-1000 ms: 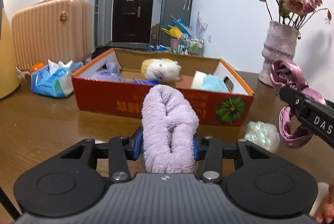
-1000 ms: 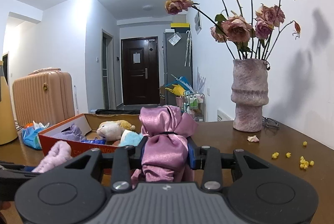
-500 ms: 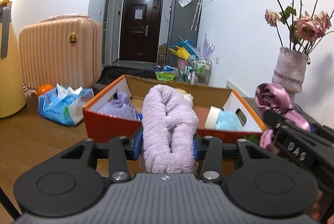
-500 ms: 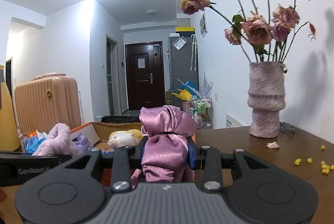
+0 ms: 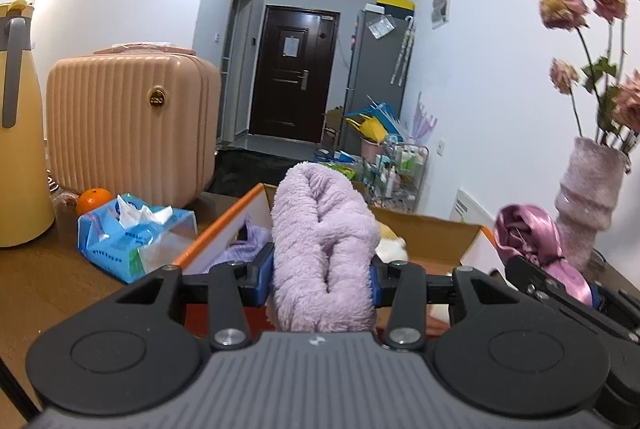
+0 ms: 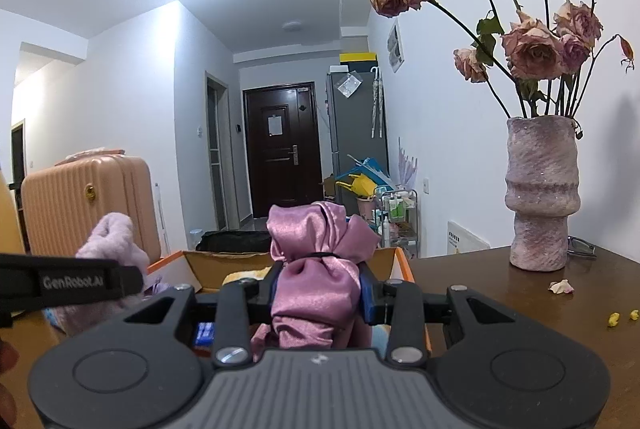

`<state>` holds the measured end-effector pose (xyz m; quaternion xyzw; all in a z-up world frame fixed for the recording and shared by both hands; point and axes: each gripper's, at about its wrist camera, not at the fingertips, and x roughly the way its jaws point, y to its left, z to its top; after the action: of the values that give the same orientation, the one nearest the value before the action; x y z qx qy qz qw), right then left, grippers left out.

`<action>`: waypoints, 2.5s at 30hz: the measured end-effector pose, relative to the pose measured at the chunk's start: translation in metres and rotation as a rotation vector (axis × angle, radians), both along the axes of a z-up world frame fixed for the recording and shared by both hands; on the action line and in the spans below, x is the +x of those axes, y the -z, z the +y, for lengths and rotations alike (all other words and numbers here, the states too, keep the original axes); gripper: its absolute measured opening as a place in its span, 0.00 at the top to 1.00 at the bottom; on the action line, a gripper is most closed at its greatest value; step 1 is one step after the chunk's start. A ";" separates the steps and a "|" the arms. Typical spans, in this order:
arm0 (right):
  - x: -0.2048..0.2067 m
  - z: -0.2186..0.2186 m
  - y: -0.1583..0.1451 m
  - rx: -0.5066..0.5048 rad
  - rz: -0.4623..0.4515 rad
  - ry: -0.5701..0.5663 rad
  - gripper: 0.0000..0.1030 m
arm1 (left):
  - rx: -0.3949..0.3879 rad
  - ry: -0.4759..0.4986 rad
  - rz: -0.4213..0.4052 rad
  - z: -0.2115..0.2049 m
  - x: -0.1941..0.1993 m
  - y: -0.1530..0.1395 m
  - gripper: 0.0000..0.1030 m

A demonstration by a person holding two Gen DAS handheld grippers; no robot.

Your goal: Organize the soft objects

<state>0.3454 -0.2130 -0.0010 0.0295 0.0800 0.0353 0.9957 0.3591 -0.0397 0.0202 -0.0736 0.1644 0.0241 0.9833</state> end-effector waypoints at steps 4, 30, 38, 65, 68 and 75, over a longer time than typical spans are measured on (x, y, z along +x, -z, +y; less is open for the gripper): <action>0.014 0.003 0.000 0.012 0.007 0.008 0.66 | -0.011 -0.020 -0.008 0.008 0.014 -0.003 0.57; 0.097 0.024 0.014 0.017 0.102 0.090 0.66 | 0.051 -0.038 -0.008 0.017 0.097 0.007 0.57; 0.097 0.025 0.020 -0.011 0.122 0.090 0.65 | 0.086 -0.031 0.012 0.014 0.102 0.017 0.57; 0.085 0.030 0.020 -0.032 0.070 0.095 0.00 | 0.037 -0.121 -0.040 0.028 0.093 0.012 0.00; 0.084 0.031 0.019 -0.033 0.069 0.096 0.00 | 0.037 -0.125 -0.042 0.029 0.093 0.012 0.00; 0.075 0.033 0.018 -0.041 0.053 0.097 0.00 | 0.039 -0.152 -0.040 0.037 0.085 0.013 0.00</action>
<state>0.4208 -0.1805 -0.0193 0.0137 0.1056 -0.0155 0.9942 0.4440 -0.0031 0.0071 -0.0672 0.1382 0.1003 0.9830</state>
